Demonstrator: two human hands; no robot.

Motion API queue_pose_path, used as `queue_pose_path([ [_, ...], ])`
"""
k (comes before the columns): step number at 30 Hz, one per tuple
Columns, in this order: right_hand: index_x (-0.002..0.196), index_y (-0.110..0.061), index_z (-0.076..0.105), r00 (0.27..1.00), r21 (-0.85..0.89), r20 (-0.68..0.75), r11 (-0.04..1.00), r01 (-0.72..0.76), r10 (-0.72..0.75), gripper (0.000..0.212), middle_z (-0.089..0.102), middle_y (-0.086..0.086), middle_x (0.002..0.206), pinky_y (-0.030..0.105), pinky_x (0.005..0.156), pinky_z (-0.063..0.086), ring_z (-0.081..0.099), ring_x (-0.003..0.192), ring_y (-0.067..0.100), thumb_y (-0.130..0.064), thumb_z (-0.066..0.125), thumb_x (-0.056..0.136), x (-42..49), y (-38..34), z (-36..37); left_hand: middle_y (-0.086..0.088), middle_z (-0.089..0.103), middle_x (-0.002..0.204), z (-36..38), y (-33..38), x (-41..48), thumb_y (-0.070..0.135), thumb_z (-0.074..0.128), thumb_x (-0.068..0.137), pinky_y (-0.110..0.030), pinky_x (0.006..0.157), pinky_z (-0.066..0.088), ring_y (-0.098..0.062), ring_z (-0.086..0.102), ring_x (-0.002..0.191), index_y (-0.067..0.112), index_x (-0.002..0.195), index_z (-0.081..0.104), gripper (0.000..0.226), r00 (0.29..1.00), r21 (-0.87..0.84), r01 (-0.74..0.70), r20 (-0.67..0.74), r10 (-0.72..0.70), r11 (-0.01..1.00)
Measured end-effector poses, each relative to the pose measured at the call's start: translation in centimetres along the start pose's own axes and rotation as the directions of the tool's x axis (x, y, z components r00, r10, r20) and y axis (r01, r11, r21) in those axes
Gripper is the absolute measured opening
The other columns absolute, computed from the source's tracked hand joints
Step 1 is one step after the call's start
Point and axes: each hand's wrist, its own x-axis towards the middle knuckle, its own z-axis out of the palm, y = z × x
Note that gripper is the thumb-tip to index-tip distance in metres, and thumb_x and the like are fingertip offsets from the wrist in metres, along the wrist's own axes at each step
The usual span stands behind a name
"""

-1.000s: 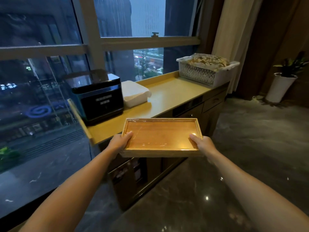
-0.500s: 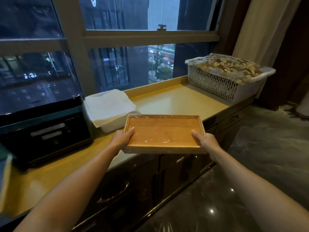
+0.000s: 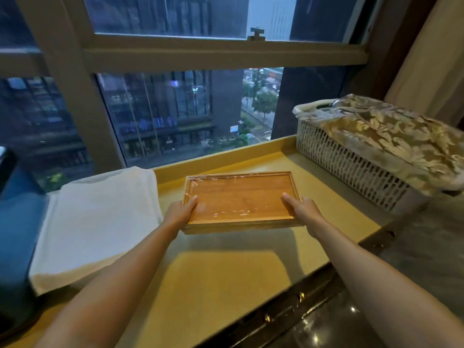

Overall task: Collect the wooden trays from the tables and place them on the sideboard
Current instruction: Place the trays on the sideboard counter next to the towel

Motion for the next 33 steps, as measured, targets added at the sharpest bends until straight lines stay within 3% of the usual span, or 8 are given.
queue_pose_path([
  [3,0.119,0.000,0.054,0.994,-0.041,0.105,0.999,0.006,-0.002,0.049,0.059,0.010,0.099,0.025,0.060,0.040,0.055,0.087,0.022,-0.038,0.056,0.088,5.8,-0.8,0.6,-0.018,0.062,0.119,1.3,0.5,2.9,0.042,0.046,0.090,-0.035,0.085,0.044,-0.026,0.056,0.091,0.004,0.122,0.056,0.051,0.996,-0.036,0.061,-0.067,-0.063,0.998],
  [8,0.123,-0.002,0.054,0.967,-0.118,0.255,0.992,0.050,-0.018,0.048,0.063,0.017,0.116,0.036,0.085,0.047,0.060,0.107,0.031,-0.037,0.052,0.090,14.8,-2.8,2.1,-0.019,0.060,0.123,3.3,1.7,7.3,0.044,0.047,0.089,-0.038,0.092,0.042,-0.032,0.056,0.107,0.003,0.120,0.056,0.053,0.966,-0.044,0.160,-0.197,-0.165,0.986],
  [13,0.113,0.000,0.059,0.936,-0.188,0.351,0.980,0.070,0.001,0.045,0.063,0.016,0.103,0.038,0.081,0.047,0.059,0.096,0.028,-0.037,0.053,0.089,21.5,-3.9,3.1,-0.020,0.059,0.124,5.6,2.8,11.0,0.039,0.049,0.090,-0.032,0.084,0.040,-0.033,0.056,0.110,0.001,0.122,0.055,0.050,0.931,-0.089,0.240,-0.263,-0.255,0.967],
  [16,0.108,0.000,0.061,0.924,-0.216,0.381,0.975,0.045,0.042,0.046,0.065,0.021,0.111,0.044,0.093,0.048,0.060,0.105,0.034,-0.040,0.054,0.086,24.2,-4.3,3.7,-0.019,0.058,0.127,6.5,3.5,12.8,0.038,0.048,0.091,-0.031,0.085,0.039,-0.033,0.054,0.113,0.002,0.125,0.053,0.050,0.907,-0.087,0.283,-0.300,-0.296,0.955],
  [18,0.107,-0.001,0.061,0.921,-0.219,0.385,0.975,0.026,0.062,0.045,0.065,0.020,0.111,0.043,0.088,0.050,0.061,0.101,0.032,-0.040,0.054,0.086,25.8,-4.4,4.1,-0.020,0.058,0.127,6.8,3.8,13.8,0.038,0.047,0.091,-0.032,0.085,0.039,-0.034,0.054,0.114,0.001,0.124,0.053,0.050,0.898,-0.070,0.304,-0.312,-0.310,0.950],
  [22,0.114,-0.005,0.056,0.905,-0.210,0.415,0.978,-0.010,0.098,0.042,0.060,0.003,0.082,0.024,0.055,0.044,0.055,0.070,0.013,-0.038,0.052,0.089,27.9,-4.3,4.9,-0.022,0.061,0.121,7.1,3.2,15.0,0.038,0.048,0.091,-0.031,0.080,0.039,-0.035,0.056,0.109,0.000,0.119,0.057,0.049,0.886,-0.079,0.333,-0.316,-0.340,0.940],
  [29,0.113,-0.008,0.057,0.890,-0.219,0.438,0.975,-0.028,0.124,0.042,0.061,0.008,0.098,0.030,0.075,0.048,0.059,0.091,0.023,-0.041,0.053,0.088,29.2,-3.7,6.1,-0.021,0.059,0.123,6.8,3.1,16.2,0.039,0.049,0.090,-0.035,0.088,0.042,-0.035,0.055,0.112,-0.001,0.120,0.056,0.050,0.874,-0.119,0.340,-0.326,-0.360,0.933],
  [33,0.104,-0.012,0.055,0.882,-0.230,0.455,0.973,-0.020,0.125,0.035,0.061,0.005,0.091,0.027,0.069,0.046,0.058,0.086,0.021,-0.042,0.054,0.088,29.6,-3.9,6.0,-0.019,0.059,0.122,6.7,3.5,16.2,0.038,0.050,0.090,-0.027,0.075,0.041,-0.032,0.058,0.103,-0.001,0.122,0.053,0.051,0.870,-0.127,0.369,-0.301,-0.390,0.921],
])
